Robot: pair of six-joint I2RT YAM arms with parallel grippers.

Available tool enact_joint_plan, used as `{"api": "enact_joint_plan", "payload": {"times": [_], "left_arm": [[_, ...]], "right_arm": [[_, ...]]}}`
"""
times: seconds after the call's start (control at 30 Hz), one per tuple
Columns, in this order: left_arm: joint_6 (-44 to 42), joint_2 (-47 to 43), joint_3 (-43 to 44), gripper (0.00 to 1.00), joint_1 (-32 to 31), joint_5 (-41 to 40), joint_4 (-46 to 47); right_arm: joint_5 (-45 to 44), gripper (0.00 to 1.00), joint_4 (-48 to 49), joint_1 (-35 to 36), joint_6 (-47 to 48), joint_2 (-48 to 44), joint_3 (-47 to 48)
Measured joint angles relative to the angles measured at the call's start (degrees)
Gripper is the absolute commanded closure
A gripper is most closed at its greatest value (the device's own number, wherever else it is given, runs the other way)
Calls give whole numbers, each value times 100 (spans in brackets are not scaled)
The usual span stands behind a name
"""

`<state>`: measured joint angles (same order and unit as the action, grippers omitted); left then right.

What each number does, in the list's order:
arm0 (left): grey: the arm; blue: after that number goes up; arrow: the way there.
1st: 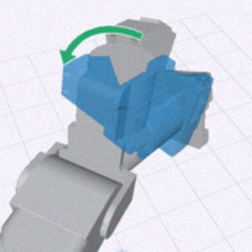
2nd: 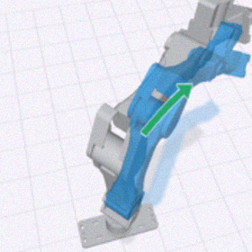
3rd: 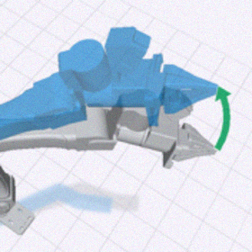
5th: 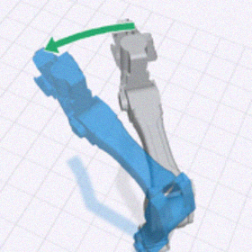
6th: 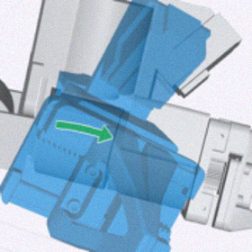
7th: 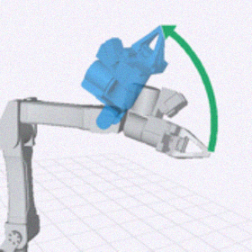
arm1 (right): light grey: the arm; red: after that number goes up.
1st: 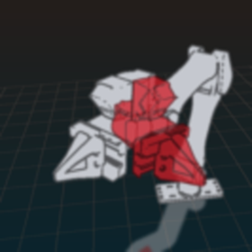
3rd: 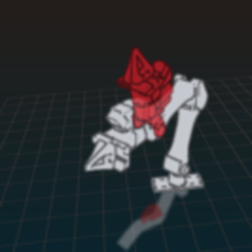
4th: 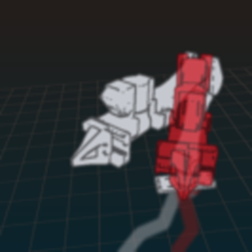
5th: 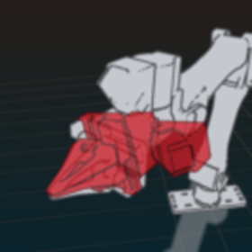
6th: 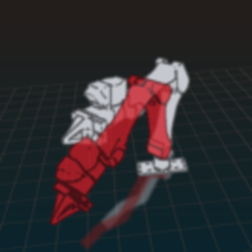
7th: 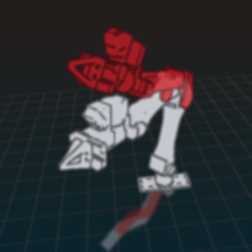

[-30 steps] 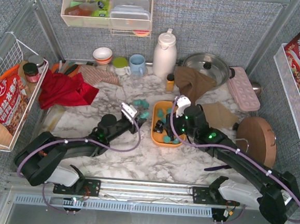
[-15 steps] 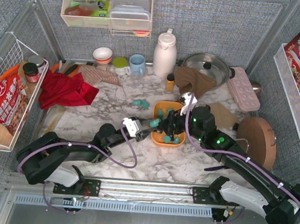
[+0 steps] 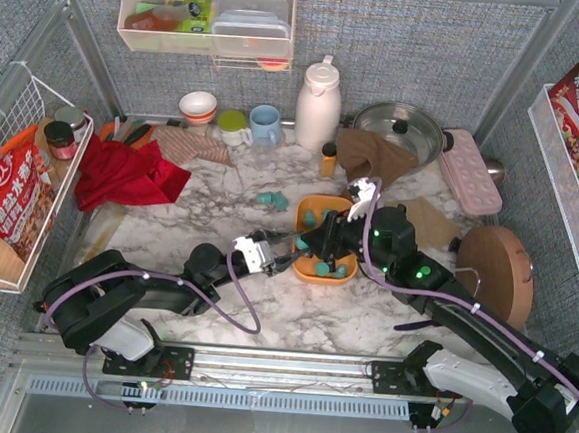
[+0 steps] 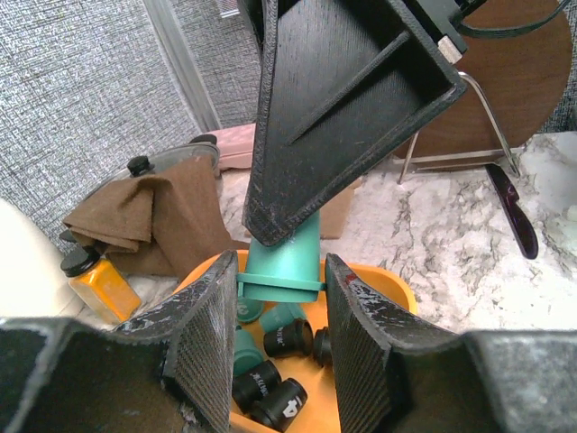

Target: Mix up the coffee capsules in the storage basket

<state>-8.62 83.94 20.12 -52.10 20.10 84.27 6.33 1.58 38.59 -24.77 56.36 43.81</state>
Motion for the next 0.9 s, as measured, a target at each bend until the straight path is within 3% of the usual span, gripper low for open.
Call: {"api": "enact_joint_plan", "payload": {"times": [0.3, 0.43, 0.73, 0.77, 0.8, 0.9], "left_arm": [[-39, 9, 39, 57, -22, 0, 55], [-59, 13, 61, 56, -26, -2, 52], [-81, 17, 201, 21, -31, -76, -111], [-81, 7, 214, 15, -31, -114, -179], [-83, -2, 214, 3, -31, -157, -225], [-92, -37, 197, 1, -31, -315, -321]], "right_arm": [[186, 50, 87, -2, -221, 13, -68], [271, 60, 131, 0, -293, 33, -68], [282, 94, 245, 0, -372, 28, -125], [249, 95, 243, 0, -374, 22, -142], [216, 95, 236, 0, -376, 13, -151], [52, 96, 216, -2, -356, -26, -160]]}}
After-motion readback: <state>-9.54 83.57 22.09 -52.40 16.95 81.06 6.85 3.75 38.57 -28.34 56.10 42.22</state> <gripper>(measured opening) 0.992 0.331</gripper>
